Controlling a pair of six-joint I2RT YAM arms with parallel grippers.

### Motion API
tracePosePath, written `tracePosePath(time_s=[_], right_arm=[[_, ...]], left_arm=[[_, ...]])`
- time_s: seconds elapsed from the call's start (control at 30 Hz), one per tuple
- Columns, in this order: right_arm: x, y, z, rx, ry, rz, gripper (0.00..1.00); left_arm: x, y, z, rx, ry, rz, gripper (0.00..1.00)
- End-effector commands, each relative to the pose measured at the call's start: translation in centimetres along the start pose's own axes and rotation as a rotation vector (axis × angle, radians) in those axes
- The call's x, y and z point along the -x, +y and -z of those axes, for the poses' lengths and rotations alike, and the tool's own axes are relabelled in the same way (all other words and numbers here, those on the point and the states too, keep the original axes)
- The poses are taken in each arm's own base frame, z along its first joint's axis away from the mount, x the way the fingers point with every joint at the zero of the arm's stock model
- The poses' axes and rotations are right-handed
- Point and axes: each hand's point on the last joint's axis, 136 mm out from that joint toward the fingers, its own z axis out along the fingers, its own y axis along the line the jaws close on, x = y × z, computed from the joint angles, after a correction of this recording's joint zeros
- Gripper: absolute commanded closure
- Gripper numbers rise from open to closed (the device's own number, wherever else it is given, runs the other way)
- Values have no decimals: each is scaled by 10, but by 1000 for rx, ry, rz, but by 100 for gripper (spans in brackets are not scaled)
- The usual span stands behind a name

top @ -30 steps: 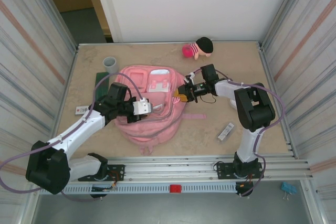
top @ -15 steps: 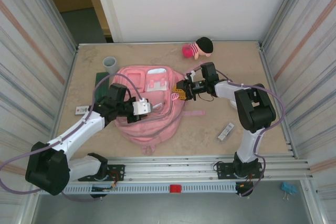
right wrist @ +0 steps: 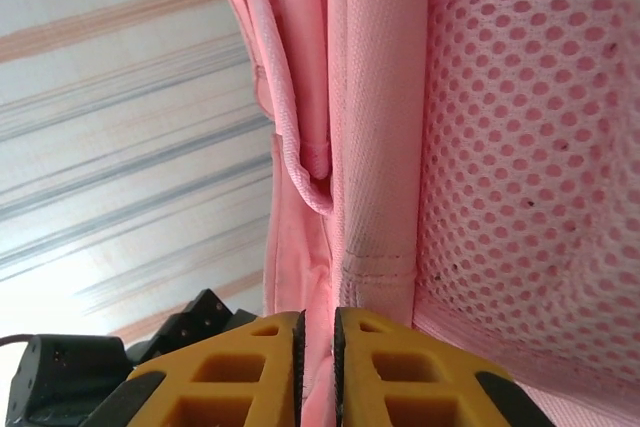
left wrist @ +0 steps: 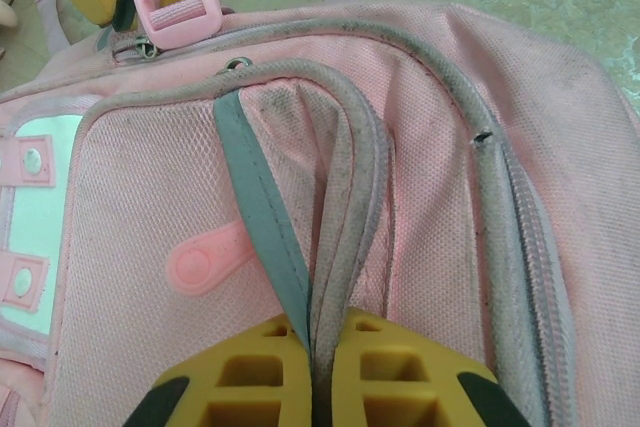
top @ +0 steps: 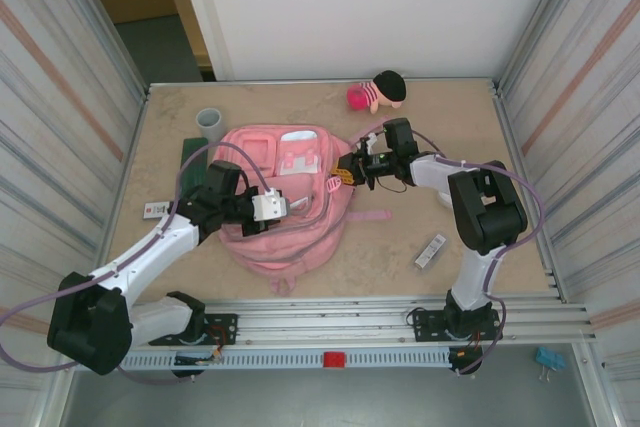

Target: Pack books, pencil case, and school supplies into a backpack

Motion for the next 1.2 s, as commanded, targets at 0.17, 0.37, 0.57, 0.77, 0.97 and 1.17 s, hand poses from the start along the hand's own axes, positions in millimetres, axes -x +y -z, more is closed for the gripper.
tracePosePath(time_s=[0.17, 0.37, 0.57, 0.77, 0.97, 1.17], right_arm=[[-25, 9, 1, -124, 22, 125, 91], [-43, -3, 0, -319, 69, 265, 96], [-68, -2, -8, -426, 151, 412, 99], [-61, -12, 0, -511, 121, 426, 85], [-30, -33, 15, -607, 39, 439, 42], [-20, -23, -3, -510, 57, 577, 32]], left_arm=[[7, -3, 5, -3, -17, -37, 100], [5, -1, 3, 2, -5, -47, 100], [2, -1, 2, 2, 10, -52, 100], [3, -2, 3, 3, 9, -55, 100], [4, -2, 5, 7, 7, -61, 100], [0, -4, 7, 5, 29, -71, 98]])
